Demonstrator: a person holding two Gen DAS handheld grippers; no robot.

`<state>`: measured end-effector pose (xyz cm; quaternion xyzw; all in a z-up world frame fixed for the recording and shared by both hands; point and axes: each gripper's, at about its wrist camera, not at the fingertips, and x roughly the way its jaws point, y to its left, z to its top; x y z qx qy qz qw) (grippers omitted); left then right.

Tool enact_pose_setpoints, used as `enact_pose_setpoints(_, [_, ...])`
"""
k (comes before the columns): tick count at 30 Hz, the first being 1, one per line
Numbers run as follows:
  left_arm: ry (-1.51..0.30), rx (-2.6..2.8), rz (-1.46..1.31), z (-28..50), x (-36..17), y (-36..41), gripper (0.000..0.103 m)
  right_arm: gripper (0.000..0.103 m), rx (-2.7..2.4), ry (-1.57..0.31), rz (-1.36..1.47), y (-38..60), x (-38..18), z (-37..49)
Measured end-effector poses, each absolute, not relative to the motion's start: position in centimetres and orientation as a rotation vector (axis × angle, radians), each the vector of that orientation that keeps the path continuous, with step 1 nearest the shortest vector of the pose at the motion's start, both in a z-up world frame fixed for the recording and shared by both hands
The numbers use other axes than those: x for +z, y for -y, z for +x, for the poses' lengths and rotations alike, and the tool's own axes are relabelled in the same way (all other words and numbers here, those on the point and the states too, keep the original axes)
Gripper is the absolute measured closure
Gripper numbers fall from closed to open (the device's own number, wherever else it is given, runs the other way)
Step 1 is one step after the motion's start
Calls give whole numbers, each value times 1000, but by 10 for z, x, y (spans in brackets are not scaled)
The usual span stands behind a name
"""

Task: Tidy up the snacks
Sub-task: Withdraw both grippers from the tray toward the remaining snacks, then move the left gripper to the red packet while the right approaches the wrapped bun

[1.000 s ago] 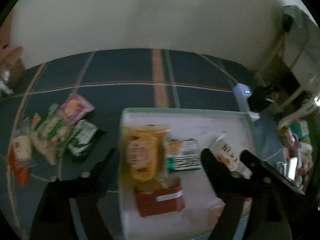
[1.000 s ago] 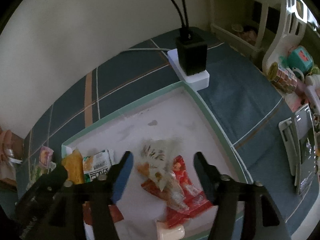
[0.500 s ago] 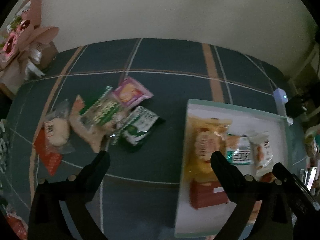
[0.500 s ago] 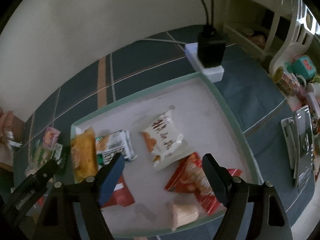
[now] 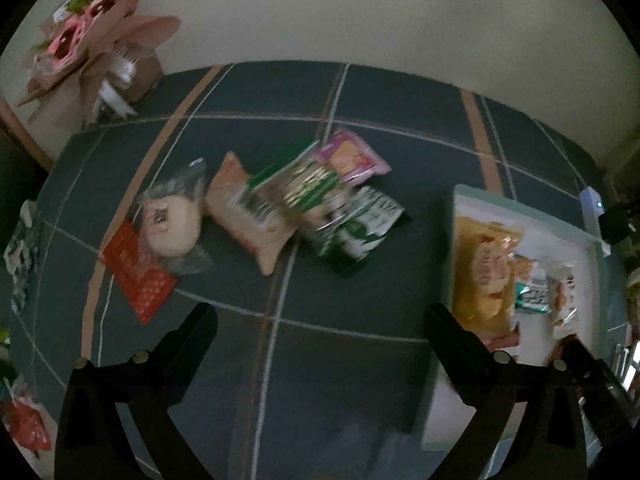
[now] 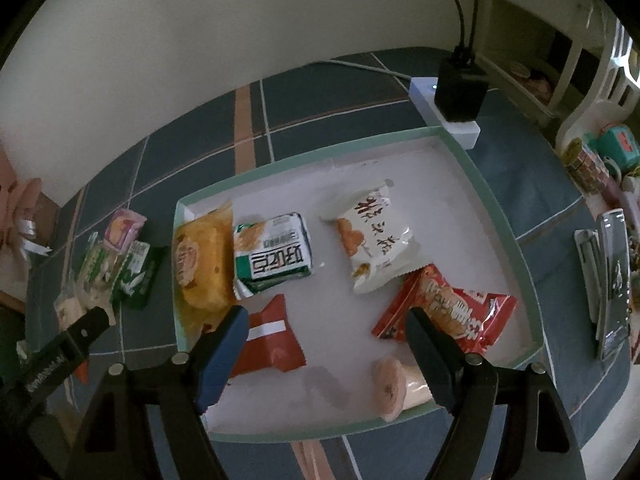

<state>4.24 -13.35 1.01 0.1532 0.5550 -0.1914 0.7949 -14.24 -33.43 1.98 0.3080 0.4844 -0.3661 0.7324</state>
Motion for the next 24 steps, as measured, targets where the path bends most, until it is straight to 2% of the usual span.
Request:
enact_pose_setpoints(3, [-1201,-409,331,43,9,126,0,20,-804,-1064,685,331,21,-143])
enact_pose_setpoints(5, [-1199,-411,334,43,10,123,0,10,-800,-1065,690,327,21,-144])
enact_pose_setpoints(6, [-1196,-412,337,43,11,121,0,1,-801,-1067,688,325,20,-144])
enact_pose_setpoints(7, [-1194,-413,339,42,12,120,0,0,-802,-1069,684,323,20,-144])
enact_pose_setpoints(24, [-1182,-426,369,50,20,103,0,0,-752,-1101,640,297,22,-116])
